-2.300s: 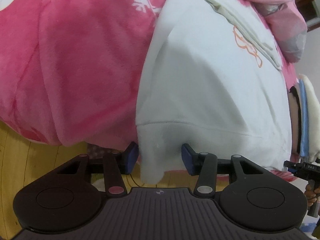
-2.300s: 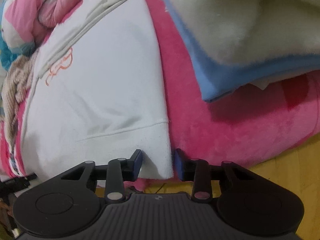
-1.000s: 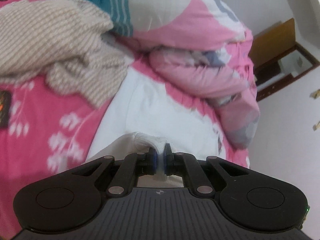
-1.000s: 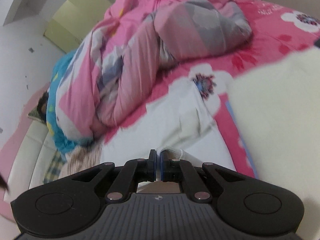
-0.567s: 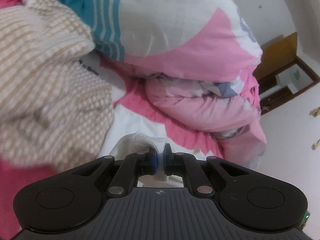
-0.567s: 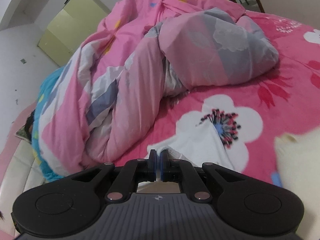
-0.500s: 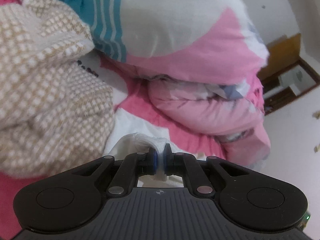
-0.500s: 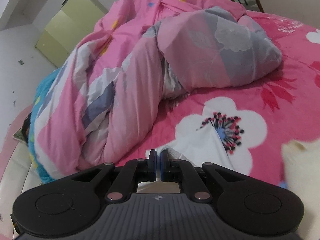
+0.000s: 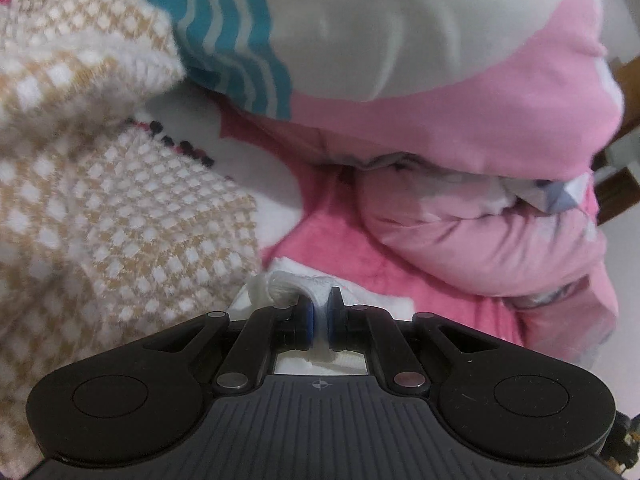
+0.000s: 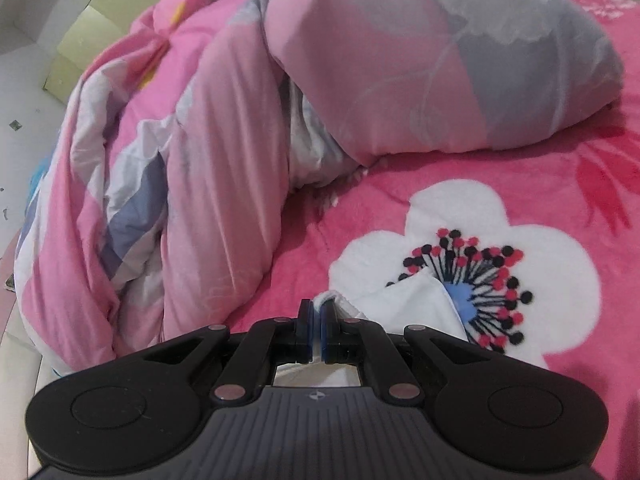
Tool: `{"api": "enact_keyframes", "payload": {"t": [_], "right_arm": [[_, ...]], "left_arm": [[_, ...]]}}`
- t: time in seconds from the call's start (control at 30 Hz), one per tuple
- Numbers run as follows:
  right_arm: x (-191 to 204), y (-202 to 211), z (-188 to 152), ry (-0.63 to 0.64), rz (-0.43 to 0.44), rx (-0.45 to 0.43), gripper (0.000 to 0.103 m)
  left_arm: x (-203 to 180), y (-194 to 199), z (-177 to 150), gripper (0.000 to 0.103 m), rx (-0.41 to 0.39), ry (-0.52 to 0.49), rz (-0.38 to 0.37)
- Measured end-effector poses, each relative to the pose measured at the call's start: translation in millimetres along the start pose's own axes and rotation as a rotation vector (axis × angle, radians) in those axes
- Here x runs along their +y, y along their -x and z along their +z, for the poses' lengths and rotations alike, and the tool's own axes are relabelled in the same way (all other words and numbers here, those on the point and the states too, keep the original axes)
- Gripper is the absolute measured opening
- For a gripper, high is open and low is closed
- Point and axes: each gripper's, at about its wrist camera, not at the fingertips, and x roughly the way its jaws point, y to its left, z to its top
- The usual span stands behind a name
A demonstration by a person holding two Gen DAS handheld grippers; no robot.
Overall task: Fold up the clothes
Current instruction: 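Grasp the hem with both grippers and fold it over toward the collar, then open both grippers to release the folded hem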
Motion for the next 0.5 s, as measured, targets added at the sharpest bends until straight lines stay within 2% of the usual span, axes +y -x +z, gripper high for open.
{"api": "enact_keyframes", "payload": {"t": [0.13,0.2,0.23,0.3,0.37,0.43,0.5], "right_arm": [[-11,-24,6,-0.029,-0.019,0.025,0.002],[-21,-38,7,-0.067,-0.046,0.051,0.003],[-27,-45,7,-0.092,-0.058,0.070,0.006],[-43,-56,7,-0.190,-0.041,0.104,0.018],[-57,-55,9,-0.291,0.019,0.068,0.031],[-67,-48,11,-0.364,0.067,0.012,0.037],[-74,-40,14,-0.409,0.098,-0.030,0.037]], "left_arm": [[5,-20,3,0.006,0.042,0.007,-0.003],[8,-24,8,0.014,0.055,0.030,-0.021],[9,-24,10,0.016,0.059,0.050,-0.033],[16,-24,13,0.019,0.057,0.123,-0.062],[24,-22,15,0.019,0.041,0.196,-0.089],[31,-19,16,0.024,0.020,0.271,-0.118],[37,-16,16,0.033,-0.007,0.355,-0.154]]}}
